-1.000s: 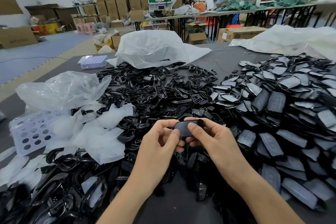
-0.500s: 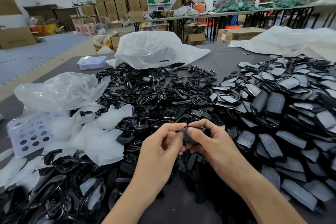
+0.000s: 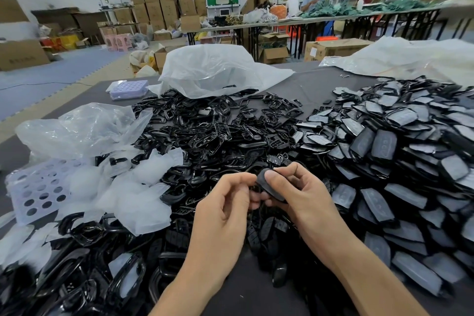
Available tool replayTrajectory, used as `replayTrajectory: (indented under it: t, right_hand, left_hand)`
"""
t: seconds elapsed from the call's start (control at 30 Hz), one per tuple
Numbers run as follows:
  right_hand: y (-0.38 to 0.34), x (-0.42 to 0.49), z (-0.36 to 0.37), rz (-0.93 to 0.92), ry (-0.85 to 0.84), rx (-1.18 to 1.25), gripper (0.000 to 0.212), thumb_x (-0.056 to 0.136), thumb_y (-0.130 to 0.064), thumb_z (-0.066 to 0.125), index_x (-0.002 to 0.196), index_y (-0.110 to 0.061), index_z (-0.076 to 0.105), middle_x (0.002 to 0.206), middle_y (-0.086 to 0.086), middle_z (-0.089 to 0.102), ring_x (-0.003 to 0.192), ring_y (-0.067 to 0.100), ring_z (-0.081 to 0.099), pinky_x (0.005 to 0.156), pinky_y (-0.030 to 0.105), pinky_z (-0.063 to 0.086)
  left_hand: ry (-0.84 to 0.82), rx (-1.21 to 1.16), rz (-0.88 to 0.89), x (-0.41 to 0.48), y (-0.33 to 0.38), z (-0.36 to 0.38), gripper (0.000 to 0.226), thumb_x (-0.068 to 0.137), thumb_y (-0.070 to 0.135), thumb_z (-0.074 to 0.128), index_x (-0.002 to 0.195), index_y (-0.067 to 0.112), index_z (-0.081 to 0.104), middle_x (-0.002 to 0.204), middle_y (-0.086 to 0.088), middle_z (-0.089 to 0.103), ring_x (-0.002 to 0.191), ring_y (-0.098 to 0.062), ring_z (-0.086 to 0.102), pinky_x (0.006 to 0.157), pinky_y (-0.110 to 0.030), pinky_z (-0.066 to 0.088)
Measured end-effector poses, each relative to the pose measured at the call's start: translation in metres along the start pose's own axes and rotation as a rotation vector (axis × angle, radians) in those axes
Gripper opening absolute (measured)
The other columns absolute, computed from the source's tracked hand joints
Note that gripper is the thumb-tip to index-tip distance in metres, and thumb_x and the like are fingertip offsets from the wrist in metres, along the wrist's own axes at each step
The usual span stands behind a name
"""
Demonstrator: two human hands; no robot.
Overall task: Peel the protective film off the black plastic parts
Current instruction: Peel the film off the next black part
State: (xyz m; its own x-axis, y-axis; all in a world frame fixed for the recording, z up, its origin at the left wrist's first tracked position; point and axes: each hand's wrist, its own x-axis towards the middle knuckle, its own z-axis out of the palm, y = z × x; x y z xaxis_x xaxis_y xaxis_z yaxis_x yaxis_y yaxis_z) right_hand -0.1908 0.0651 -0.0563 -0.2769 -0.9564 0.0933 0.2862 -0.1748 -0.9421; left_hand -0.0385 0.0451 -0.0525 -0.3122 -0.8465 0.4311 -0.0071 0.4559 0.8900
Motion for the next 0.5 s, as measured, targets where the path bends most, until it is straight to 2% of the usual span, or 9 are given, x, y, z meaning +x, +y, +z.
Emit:
replayTrajectory:
  t: [0.07, 0.17, 0.33, 0.4, 0.5]
  right_hand:
    - [-0.001, -0.002, 0.003, -0.002, 0.018, 0.045, 0.018, 0.071, -0.033, 0.081, 0.081, -0.024, 0.069, 0.084, 0.006, 0.075, 0.076, 0.020, 0.073, 0.069, 0.023, 0.057]
    - [-0.002, -0.004, 0.006, 0.004, 0.031, 0.062, 0.029, 0.080, -0.022, 0.076, 0.099, -0.005, 0.062, 0.087, 0.010, 0.076, 0.081, 0.023, 0.076, 0.071, 0.023, 0.059]
    - [-0.003, -0.007, 0.007, -0.004, 0.021, 0.020, 0.021, 0.090, -0.012, 0.071, 0.102, -0.001, 0.058, 0.091, 0.013, 0.078, 0.084, 0.023, 0.076, 0.075, 0.023, 0.059]
    - [-0.004, -0.008, 0.007, -0.024, 0.024, -0.014, 0.019, 0.090, -0.012, 0.071, 0.101, -0.001, 0.059, 0.090, 0.013, 0.078, 0.082, 0.021, 0.076, 0.073, 0.021, 0.058]
    - [-0.002, -0.009, 0.007, -0.064, 0.022, -0.095, 0.017, 0.090, -0.014, 0.072, 0.097, -0.004, 0.061, 0.091, 0.008, 0.078, 0.081, 0.017, 0.075, 0.072, 0.018, 0.055]
  left_hand:
    - [0.002, 0.134, 0.092, 0.001, -0.002, 0.000, 0.027, 0.103, 0.014, 0.046, 0.112, 0.030, 0.066, 0.101, 0.007, 0.073, 0.094, -0.012, 0.071, 0.081, -0.016, 0.052]
    - [0.020, 0.388, 0.231, 0.000, -0.007, 0.000, 0.031, 0.101, 0.018, 0.043, 0.125, 0.025, 0.062, 0.121, 0.018, 0.058, 0.107, -0.009, 0.064, 0.088, -0.015, 0.047]
    - [-0.013, 0.524, 0.258, -0.003, -0.010, -0.001, 0.041, 0.101, 0.028, 0.035, 0.138, 0.027, 0.052, 0.131, 0.021, 0.047, 0.105, -0.005, 0.060, 0.080, -0.019, 0.048]
    - [0.002, 0.502, 0.257, -0.002, -0.011, 0.000, 0.036, 0.100, 0.023, 0.039, 0.131, 0.027, 0.057, 0.129, 0.021, 0.049, 0.109, -0.006, 0.060, 0.083, -0.015, 0.047]
    - [0.018, 0.317, 0.173, -0.001, -0.008, 0.002, 0.029, 0.093, 0.009, 0.048, 0.103, 0.031, 0.064, 0.123, 0.018, 0.057, 0.115, -0.009, 0.059, 0.085, -0.010, 0.044]
